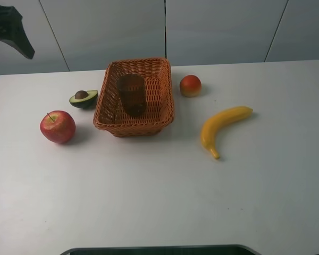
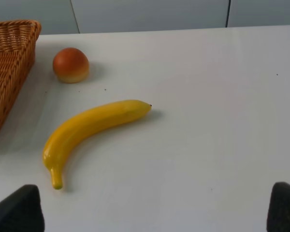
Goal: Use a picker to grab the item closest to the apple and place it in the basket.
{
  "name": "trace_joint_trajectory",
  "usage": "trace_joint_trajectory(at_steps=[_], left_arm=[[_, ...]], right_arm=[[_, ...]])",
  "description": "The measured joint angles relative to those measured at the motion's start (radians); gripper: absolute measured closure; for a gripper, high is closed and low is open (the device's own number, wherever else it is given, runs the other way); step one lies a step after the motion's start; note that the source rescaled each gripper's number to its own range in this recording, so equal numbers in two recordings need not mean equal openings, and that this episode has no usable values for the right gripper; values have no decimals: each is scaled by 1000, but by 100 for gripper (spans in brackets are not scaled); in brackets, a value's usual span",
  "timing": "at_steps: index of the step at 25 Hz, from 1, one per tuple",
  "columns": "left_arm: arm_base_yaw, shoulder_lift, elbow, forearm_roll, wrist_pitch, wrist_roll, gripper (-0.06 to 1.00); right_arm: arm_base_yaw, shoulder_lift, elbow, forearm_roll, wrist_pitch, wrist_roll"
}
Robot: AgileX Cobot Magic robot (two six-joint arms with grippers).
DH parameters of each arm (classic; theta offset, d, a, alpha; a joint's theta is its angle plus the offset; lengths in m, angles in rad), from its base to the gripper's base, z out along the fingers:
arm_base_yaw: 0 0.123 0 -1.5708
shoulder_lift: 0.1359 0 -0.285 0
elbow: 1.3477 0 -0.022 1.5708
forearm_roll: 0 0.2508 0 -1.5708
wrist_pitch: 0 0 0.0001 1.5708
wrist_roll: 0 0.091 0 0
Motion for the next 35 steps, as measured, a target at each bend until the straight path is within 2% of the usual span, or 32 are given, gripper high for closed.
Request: trace_joint_trajectory(at_steps=[4,7,23,30,35], left_arm=[[28,-183,151,2,-80,0,-5],[28,-310,235,0,-98,2,-5],[28,-1027,539,-5,-34,23,-5],[28,-1216,639,-56,-19,30,-5],[28,-1303,710,-62,-14,36,-5]], right_arm=[[0,0,0,0,0,0],[0,0,0,0,0,0],[0,0,0,0,0,0],[0,0,0,0,0,0],[0,0,0,0,0,0]])
